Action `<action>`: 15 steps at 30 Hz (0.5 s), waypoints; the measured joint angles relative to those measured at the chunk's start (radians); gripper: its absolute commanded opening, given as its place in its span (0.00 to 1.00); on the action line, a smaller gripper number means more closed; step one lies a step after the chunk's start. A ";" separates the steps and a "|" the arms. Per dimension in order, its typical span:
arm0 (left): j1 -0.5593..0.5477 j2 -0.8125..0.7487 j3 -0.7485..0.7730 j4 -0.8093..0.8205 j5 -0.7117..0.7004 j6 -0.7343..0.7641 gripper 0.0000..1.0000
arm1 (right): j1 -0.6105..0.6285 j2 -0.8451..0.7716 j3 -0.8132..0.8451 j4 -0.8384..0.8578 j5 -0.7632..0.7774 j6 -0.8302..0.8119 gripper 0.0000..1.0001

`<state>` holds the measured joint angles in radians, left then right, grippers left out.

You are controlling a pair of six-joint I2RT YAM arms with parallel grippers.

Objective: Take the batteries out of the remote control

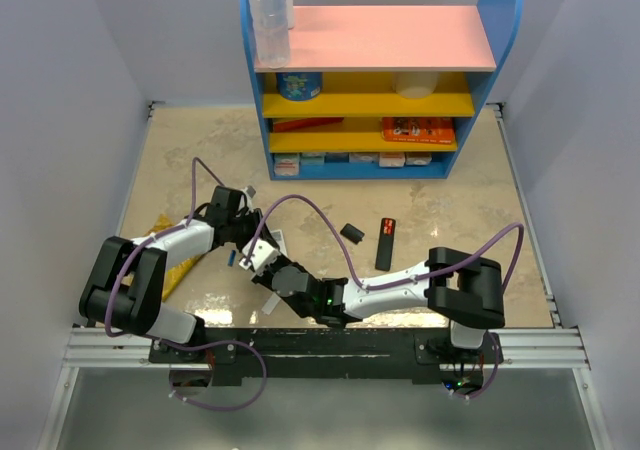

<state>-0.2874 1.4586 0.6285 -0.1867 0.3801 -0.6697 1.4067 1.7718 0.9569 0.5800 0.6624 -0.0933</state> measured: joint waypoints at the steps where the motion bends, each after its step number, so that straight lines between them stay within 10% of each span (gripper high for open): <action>1: 0.000 0.000 0.000 0.000 0.000 0.000 0.35 | 0.000 0.000 0.000 0.002 0.002 -0.001 0.00; 15: 0.000 0.006 0.000 0.007 0.005 0.000 0.34 | 0.008 0.000 0.005 -0.006 0.057 -0.074 0.00</action>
<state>-0.2874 1.4651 0.6289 -0.1795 0.3847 -0.6697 1.4147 1.7718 0.9615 0.5743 0.7197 -0.1677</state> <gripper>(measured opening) 0.349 0.091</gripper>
